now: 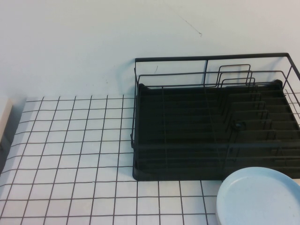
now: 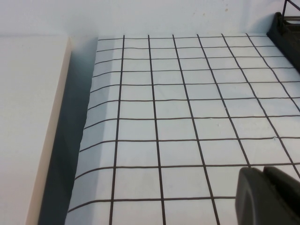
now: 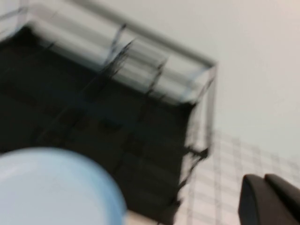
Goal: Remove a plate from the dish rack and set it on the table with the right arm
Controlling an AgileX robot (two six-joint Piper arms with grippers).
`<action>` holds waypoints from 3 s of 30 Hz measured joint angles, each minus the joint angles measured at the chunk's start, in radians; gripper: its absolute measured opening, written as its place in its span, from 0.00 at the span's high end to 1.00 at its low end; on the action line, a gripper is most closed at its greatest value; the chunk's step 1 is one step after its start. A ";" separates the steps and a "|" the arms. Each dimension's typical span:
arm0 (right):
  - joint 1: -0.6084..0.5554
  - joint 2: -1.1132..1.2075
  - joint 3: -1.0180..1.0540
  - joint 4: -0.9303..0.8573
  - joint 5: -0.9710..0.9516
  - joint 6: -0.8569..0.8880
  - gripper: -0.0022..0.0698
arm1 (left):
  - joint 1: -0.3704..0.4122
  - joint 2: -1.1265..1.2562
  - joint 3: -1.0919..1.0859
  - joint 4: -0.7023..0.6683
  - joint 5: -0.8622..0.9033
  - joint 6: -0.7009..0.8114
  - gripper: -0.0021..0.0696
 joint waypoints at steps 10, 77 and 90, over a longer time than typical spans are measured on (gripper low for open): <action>-0.136 -0.050 0.298 -0.119 -0.372 0.293 0.97 | 0.000 0.000 0.000 0.000 0.000 0.000 0.98; -0.099 -0.050 0.298 -0.213 -0.158 0.484 0.97 | 0.000 0.000 0.000 0.000 0.000 0.000 0.98; -0.099 -0.050 0.298 -0.213 -0.158 0.484 0.97 | 0.000 0.000 0.000 0.000 0.000 0.000 0.98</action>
